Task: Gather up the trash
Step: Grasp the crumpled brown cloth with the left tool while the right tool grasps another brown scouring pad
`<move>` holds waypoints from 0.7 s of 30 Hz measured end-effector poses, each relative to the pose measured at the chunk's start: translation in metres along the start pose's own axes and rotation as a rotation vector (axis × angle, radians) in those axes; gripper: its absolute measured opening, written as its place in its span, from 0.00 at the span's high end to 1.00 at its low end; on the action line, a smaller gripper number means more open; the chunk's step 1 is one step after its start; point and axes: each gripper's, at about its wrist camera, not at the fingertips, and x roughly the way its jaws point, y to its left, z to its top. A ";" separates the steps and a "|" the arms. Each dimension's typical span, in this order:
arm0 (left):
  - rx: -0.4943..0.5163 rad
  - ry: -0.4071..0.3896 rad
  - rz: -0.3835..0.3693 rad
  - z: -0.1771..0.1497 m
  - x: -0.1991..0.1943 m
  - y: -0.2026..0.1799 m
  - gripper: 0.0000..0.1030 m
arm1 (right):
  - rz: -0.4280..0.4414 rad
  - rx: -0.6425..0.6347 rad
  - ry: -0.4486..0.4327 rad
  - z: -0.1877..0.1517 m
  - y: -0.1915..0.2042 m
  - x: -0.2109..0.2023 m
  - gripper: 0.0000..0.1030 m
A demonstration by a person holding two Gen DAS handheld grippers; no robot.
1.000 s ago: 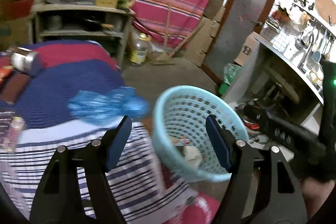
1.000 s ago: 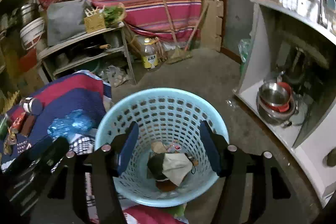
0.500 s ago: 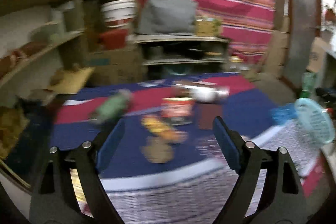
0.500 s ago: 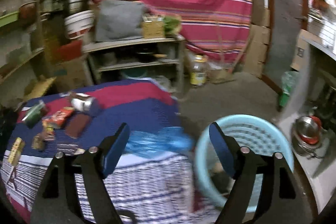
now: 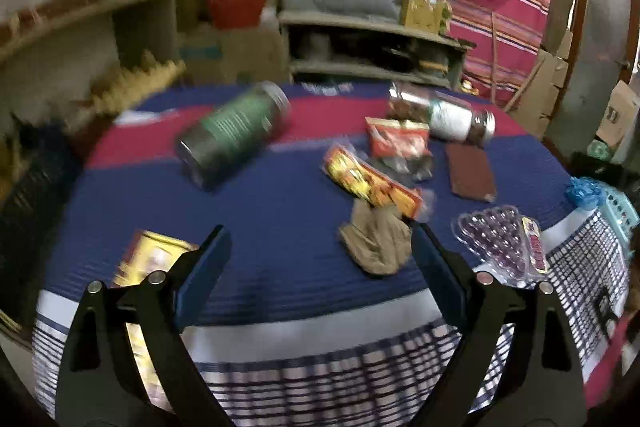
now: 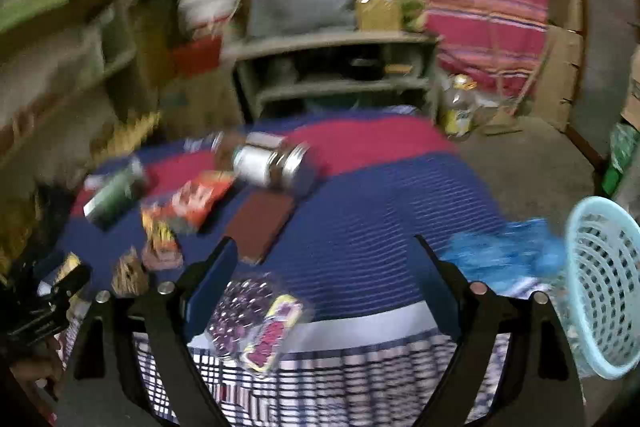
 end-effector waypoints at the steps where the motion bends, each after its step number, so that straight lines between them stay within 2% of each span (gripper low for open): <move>1: 0.006 -0.001 0.006 0.000 0.004 -0.004 0.14 | -0.005 -0.014 0.009 0.000 0.004 0.006 0.17; 6: 0.029 0.018 0.011 0.003 0.023 -0.021 0.14 | 0.002 -0.017 0.027 0.001 0.013 0.022 0.17; 9: 0.056 0.063 0.000 0.001 0.038 -0.031 0.16 | 0.004 -0.027 0.028 0.002 0.015 0.026 0.16; 11: 0.062 0.086 -0.003 0.000 0.045 -0.033 0.25 | 0.018 -0.034 0.036 0.004 0.020 0.033 0.15; 13: 0.047 0.100 -0.015 0.001 0.048 -0.030 0.42 | 0.006 -0.062 0.062 0.005 0.027 0.045 0.15; 15: 0.025 0.096 -0.029 0.003 0.047 -0.024 0.54 | -0.013 -0.076 0.093 0.006 0.034 0.057 0.15; 21: -0.026 0.060 -0.004 0.009 0.040 -0.004 0.57 | -0.027 -0.030 0.148 0.018 0.054 0.089 0.15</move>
